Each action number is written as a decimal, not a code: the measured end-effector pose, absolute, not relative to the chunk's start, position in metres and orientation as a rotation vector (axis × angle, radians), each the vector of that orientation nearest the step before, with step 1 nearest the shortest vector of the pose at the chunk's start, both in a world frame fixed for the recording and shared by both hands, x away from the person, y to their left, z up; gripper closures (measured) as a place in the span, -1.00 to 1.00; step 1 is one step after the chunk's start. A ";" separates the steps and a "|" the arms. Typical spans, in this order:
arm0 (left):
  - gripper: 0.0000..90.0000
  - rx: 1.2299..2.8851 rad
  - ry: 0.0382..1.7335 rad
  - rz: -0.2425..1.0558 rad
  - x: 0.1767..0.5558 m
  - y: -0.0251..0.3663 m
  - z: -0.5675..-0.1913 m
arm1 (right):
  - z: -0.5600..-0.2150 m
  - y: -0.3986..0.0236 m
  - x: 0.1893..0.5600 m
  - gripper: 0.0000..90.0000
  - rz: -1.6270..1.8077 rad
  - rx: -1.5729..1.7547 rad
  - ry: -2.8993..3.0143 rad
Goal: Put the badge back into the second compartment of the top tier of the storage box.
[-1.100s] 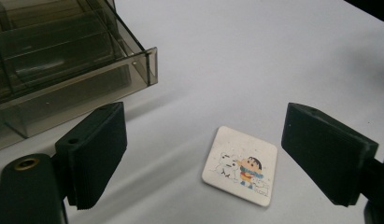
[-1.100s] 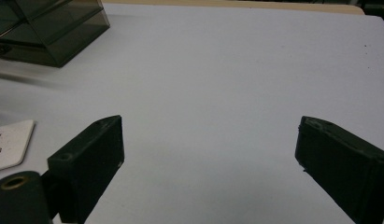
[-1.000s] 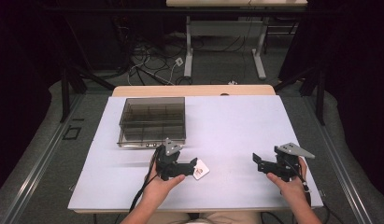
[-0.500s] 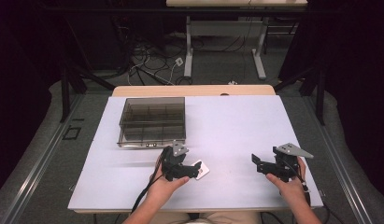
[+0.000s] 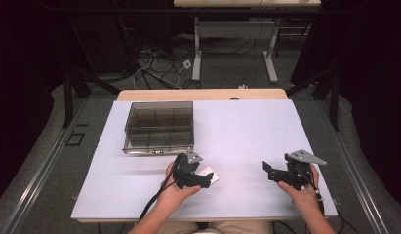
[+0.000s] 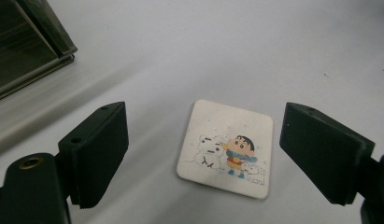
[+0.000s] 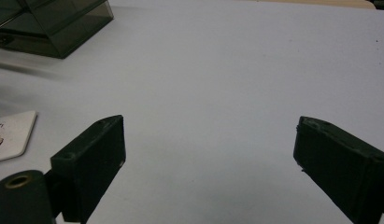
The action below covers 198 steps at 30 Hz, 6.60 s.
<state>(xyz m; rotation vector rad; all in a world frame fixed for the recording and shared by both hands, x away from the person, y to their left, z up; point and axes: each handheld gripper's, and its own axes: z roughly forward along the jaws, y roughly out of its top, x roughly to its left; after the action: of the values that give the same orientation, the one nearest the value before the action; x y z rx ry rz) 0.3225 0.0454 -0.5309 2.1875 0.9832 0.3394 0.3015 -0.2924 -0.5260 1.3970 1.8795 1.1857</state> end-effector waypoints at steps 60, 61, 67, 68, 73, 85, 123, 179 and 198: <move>-0.56 2.324 0.890 0.258 0.329 0.024 -0.556 | -0.530 -0.292 0.304 -0.76 1.164 1.406 1.909; -0.56 2.322 0.892 0.256 0.329 0.024 -0.556 | -0.530 -0.292 0.304 -0.76 1.164 1.406 1.909; -0.47 2.319 0.881 0.258 0.328 0.023 -0.556 | -0.530 -0.291 0.304 -0.76 1.163 1.408 1.899; -0.47 2.320 0.879 0.257 0.328 0.023 -0.556 | -0.530 -0.291 0.304 -0.76 1.163 1.408 1.899; -0.40 2.330 0.866 0.255 0.327 0.024 -0.555 | -0.530 -0.292 0.304 -0.76 1.161 1.406 1.900; -0.28 2.323 0.872 0.252 0.327 0.025 -0.554 | -0.530 -0.292 0.303 -0.74 1.157 1.410 1.899; -0.26 2.250 0.972 0.251 0.330 0.035 -0.538 | -0.530 -0.292 0.304 -0.73 1.156 1.408 1.910; -0.26 1.944 1.253 0.321 0.330 0.091 -0.453 | -0.529 -0.292 0.303 -0.72 1.146 1.403 1.910; -0.26 1.859 1.334 0.376 0.340 0.130 -0.447 | -0.530 -0.291 0.304 -0.71 1.158 1.405 1.914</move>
<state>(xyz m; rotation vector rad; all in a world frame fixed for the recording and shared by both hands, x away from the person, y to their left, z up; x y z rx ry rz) 0.3396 0.1304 -0.4473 1.8591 1.3337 0.3762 0.3036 -0.2912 -0.5300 1.4048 1.9144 1.1578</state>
